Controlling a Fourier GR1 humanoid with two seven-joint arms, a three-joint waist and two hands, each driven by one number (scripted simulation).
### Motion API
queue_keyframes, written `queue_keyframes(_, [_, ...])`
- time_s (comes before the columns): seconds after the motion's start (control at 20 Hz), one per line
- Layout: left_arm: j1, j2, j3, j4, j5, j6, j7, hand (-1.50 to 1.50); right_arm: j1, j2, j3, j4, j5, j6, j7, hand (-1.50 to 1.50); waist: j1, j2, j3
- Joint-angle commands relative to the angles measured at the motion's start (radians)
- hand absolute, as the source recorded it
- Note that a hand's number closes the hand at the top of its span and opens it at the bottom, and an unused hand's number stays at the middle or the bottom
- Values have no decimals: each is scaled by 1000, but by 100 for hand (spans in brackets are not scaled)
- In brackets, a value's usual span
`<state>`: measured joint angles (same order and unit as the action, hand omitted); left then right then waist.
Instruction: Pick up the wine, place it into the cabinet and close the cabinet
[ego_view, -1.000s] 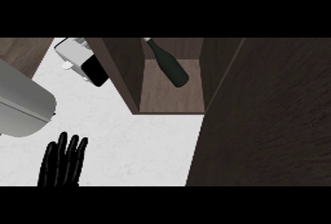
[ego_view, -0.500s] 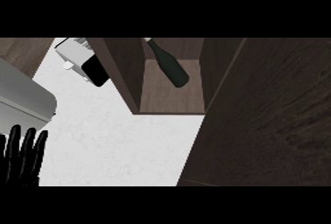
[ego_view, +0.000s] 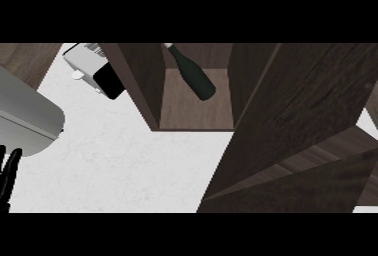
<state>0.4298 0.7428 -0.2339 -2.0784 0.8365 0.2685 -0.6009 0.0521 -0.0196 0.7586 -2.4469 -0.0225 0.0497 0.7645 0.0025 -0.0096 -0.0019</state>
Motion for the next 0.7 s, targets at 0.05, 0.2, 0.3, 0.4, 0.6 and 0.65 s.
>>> queue_keyframes(0.05, [28,33,90,5,44,-58,21,-150,-83,18,241,-7,109,-140,-29,150,4,-1,0])
queue_keyframes(0.2, [22,87,171,-9,109,-94,79,-150,-148,18,249,-20,137,-210,-3,150,7,-2,-1])
queue_keyframes(0.3, [15,66,174,28,120,-121,67,-150,-184,18,294,52,189,-253,-61,150,6,-3,-2])
queue_keyframes(0.4, [-11,25,119,41,86,-116,54,-150,-264,17,276,63,176,-290,-25,150,5,2,-2])
queue_keyframes(0.6, [-46,11,106,45,105,-134,91,-150,-361,15,265,102,219,-382,-8,150,2,4,-2])
queue_keyframes(0.65, [13,24,114,-9,90,-131,89,-150,-413,14,215,146,193,-398,-2,150,24,4,-1])
